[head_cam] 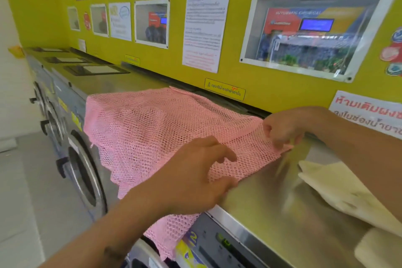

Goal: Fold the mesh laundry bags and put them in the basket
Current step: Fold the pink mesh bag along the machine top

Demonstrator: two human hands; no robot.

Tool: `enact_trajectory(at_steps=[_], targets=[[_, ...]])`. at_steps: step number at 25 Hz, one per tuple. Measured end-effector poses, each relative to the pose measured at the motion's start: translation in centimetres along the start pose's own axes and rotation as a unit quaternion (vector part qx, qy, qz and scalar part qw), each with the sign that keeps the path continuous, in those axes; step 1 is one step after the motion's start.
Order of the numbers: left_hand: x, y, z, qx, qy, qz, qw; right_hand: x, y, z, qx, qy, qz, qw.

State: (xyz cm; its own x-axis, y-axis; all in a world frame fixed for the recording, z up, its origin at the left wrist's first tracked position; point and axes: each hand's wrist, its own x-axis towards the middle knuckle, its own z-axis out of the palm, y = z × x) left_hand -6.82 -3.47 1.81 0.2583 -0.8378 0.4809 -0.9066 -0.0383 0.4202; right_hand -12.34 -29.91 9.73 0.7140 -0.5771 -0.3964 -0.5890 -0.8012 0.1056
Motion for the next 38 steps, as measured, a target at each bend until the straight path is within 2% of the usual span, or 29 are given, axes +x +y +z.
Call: enact_trajectory(at_steps=[4,6,9,12,15,20,24,27,34,38], targets=[[4.5,-0.4,2.8,0.098,-0.023,-0.049,0.994,-0.7,0.4,0.9,0.086,-0.039,0.012,0.995],[5.4,-1.3,3.7,0.074,-0.024,-0.073,0.994,-0.4,0.6,2.1,0.107,-0.019,0.000,0.994],[6.1,-2.7,4.0,0.030,0.031,-0.119,0.992,-0.1,1.6,2.7,0.161,0.019,-0.016,0.987],[6.9,-3.4,3.4,-0.008,0.079,-0.155,0.985,0.3,2.7,2.8,0.164,0.052,-0.017,0.985],[7.0,-3.4,3.0,-0.033,0.077,-0.159,0.984,0.5,2.9,3.3,0.148,0.108,-0.034,0.982],[7.2,-3.7,2.8,-0.057,0.086,-0.176,0.979,-0.4,1.2,2.3,0.180,0.113,-0.078,0.974],[7.1,-4.0,3.0,-0.077,0.077,-0.156,0.982,0.0,0.3,3.1,0.121,0.101,-0.042,0.987],[6.8,-4.2,2.9,-0.084,0.043,-0.124,0.988,1.1,1.7,3.3,0.144,0.079,-0.005,0.986],[6.2,-3.0,3.9,0.042,0.000,-0.007,0.999,3.8,5.6,3.0,0.202,0.075,0.080,0.973],[5.3,-1.7,3.5,0.087,-0.023,-0.020,0.996,4.2,6.8,3.2,0.210,0.108,0.093,0.967]])
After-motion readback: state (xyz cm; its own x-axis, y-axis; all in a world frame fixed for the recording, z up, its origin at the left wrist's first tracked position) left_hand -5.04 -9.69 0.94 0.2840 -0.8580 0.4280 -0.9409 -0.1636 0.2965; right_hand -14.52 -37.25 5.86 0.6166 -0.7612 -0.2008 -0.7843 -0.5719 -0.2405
